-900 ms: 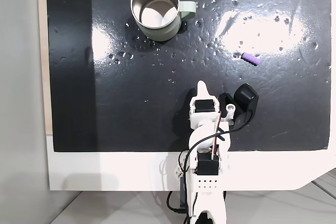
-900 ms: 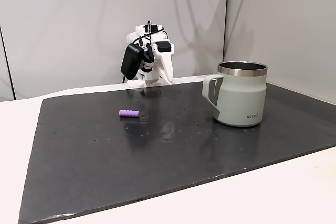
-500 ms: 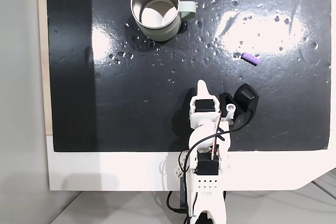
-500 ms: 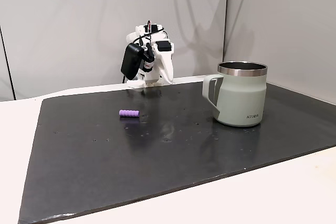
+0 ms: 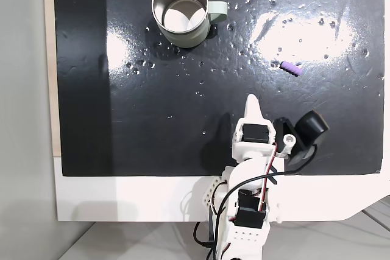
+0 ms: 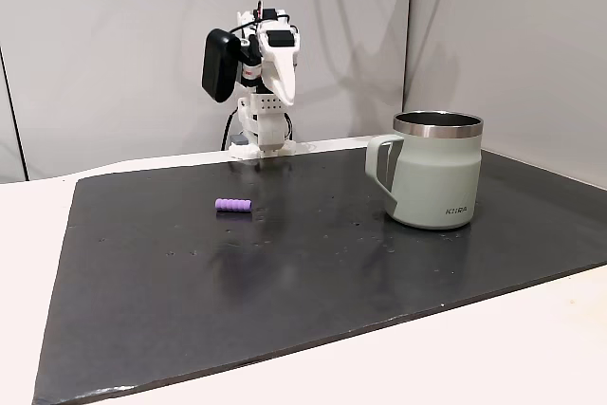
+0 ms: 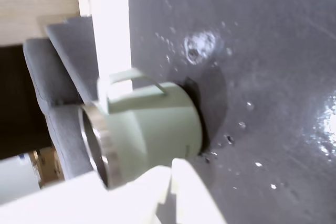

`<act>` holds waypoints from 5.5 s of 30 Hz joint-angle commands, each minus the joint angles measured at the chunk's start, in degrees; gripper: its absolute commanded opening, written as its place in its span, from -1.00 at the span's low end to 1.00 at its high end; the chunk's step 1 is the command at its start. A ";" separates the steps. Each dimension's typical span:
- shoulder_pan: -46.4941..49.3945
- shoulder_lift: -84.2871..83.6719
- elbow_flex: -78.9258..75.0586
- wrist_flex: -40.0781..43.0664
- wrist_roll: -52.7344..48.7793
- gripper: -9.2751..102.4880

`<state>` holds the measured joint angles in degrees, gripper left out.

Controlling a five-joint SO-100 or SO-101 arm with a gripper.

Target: Grasp a pengrip and put it in the cup.

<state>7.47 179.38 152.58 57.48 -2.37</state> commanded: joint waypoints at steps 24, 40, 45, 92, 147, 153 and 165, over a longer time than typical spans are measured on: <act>18.54 -59.33 -39.99 -2.46 -3.25 -0.57; 13.71 -73.56 -43.51 2.90 -2.20 -0.53; 13.71 -77.87 -45.88 2.99 -2.29 -0.51; 17.31 -105.47 -62.23 -0.18 -8.61 -0.50; -20.92 -76.99 -80.60 15.21 23.29 -0.83; -22.06 -83.58 -86.57 11.87 28.74 -0.83; -25.58 -92.64 -91.49 8.53 31.29 -0.83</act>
<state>-17.40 87.01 66.18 68.47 25.84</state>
